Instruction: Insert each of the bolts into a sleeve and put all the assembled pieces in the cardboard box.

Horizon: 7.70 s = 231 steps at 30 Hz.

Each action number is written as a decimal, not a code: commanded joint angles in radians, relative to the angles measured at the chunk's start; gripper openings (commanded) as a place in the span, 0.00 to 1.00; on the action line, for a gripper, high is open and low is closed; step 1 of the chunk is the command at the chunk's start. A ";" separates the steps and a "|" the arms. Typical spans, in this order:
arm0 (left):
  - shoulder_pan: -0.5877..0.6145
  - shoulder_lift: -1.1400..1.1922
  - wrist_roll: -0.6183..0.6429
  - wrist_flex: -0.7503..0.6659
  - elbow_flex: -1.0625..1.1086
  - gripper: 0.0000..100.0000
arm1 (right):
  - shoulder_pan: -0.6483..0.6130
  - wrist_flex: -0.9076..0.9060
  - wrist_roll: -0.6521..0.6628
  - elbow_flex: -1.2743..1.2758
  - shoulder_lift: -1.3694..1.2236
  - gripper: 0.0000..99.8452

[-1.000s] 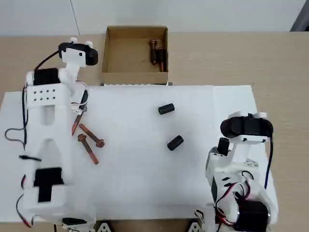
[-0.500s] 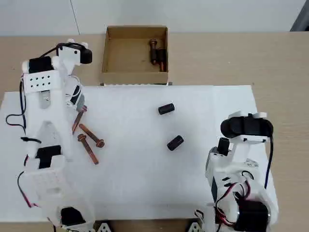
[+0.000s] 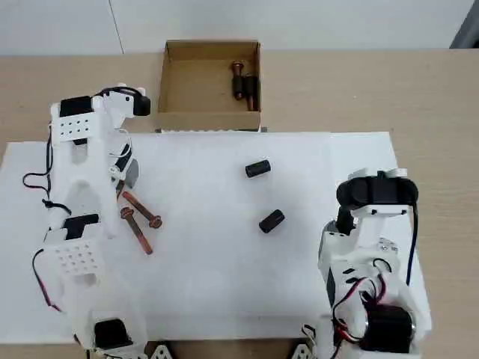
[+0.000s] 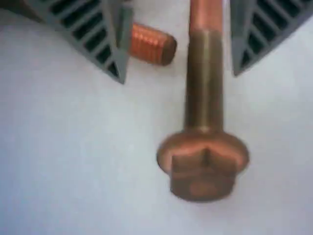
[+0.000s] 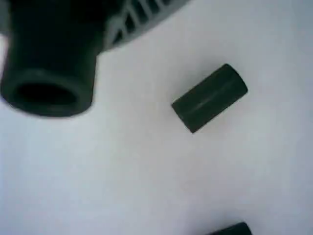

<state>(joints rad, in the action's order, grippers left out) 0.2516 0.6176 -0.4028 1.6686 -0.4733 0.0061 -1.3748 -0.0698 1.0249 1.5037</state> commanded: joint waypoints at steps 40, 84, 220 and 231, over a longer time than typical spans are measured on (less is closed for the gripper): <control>-0.095 -0.299 0.114 0.084 -0.191 0.00 | -0.001 0.035 0.012 -0.146 0.012 0.00; -0.155 -2.021 0.500 -0.835 1.620 0.00 | -0.045 0.288 0.074 0.247 0.309 0.00; -0.437 -2.433 0.601 -0.816 1.836 0.01 | -0.561 0.851 0.175 0.654 0.309 0.00; -0.265 -2.433 0.514 -0.810 2.061 0.01 | -0.476 0.587 -0.089 0.416 0.303 0.00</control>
<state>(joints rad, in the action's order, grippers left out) -0.0353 -1.8067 0.1189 0.8800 1.5689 -0.4818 -0.7488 -0.1327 1.5620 1.7983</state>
